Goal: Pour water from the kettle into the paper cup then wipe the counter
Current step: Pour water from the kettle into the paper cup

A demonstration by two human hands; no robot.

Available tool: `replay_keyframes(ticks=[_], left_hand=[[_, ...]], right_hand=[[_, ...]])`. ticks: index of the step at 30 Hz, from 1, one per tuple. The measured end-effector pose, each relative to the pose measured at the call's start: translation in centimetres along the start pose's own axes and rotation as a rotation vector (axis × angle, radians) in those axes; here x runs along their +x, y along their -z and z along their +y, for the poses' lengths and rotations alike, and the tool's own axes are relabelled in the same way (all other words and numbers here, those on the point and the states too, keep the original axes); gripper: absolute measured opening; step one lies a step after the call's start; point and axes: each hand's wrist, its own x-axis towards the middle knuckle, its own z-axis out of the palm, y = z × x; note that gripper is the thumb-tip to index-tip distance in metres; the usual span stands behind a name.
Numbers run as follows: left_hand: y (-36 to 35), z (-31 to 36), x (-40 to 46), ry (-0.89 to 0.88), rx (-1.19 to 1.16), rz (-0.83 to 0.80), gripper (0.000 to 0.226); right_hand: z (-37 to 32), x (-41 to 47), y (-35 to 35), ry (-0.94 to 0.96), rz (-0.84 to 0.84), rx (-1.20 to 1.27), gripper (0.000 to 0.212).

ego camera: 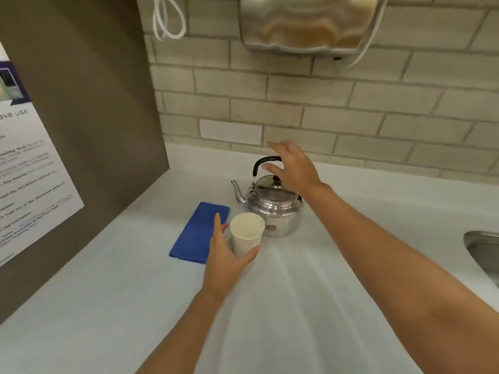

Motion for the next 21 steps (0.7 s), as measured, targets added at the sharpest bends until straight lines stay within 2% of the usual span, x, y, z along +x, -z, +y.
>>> replay_keyframes(ticks=[4,9,14,21], left_hand=[[-0.4,-0.8,0.2,0.012,-0.022,-0.038,0.121],[-1.0,-1.0,0.6,0.003,-0.031,-0.094,0.123],[-1.8,-1.0,0.9,-0.017,-0.041,-0.096,0.115],[-2.3,-1.8,1.1,-0.005,-0.001,-0.043,0.073]], right_hand=[[0.8,2.5,-0.3,0.009,-0.145,-0.088,0.049],[3.0,4.2,-0.9,-0.055,-0.234,0.034,0.036],[3.9,4.1,-1.7,-0.037,-0.17,0.115,0.031],[4.1,4.0,-2.7,-0.094,-0.031,0.112,0.026]])
